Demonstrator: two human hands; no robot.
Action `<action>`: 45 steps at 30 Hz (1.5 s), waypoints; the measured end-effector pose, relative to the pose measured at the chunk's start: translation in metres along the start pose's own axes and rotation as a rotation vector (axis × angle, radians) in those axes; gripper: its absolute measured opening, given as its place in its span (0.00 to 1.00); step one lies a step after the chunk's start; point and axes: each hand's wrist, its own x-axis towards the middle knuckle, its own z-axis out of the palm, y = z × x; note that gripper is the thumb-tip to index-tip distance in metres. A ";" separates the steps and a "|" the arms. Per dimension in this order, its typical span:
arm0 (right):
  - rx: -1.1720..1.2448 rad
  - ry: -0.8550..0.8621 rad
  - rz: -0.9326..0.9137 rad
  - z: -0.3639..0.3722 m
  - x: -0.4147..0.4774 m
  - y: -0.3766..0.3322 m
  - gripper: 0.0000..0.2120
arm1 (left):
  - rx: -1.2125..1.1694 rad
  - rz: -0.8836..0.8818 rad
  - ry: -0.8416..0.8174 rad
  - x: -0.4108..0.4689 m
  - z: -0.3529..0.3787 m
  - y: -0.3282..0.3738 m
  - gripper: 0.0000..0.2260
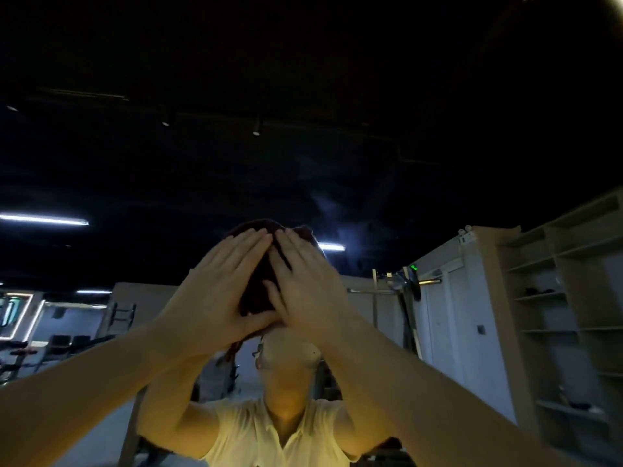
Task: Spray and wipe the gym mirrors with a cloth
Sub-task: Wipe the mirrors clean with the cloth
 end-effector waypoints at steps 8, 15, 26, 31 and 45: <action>-0.010 0.149 0.591 -0.024 -0.024 0.154 0.18 | 0.166 -0.077 0.047 0.000 0.006 0.007 0.33; 0.077 0.126 0.391 -0.002 -0.001 -0.009 0.31 | 0.151 -0.224 0.095 0.000 0.007 0.007 0.27; -0.016 0.208 0.609 -0.015 0.042 0.106 0.25 | 0.210 -0.209 0.040 -0.004 0.009 0.007 0.30; 0.082 0.121 0.111 0.005 -0.008 0.010 0.25 | 0.192 -0.209 0.055 -0.003 0.004 0.007 0.29; 0.119 0.115 0.244 0.008 0.035 0.017 0.25 | 0.197 -0.192 0.012 -0.003 -0.010 0.006 0.29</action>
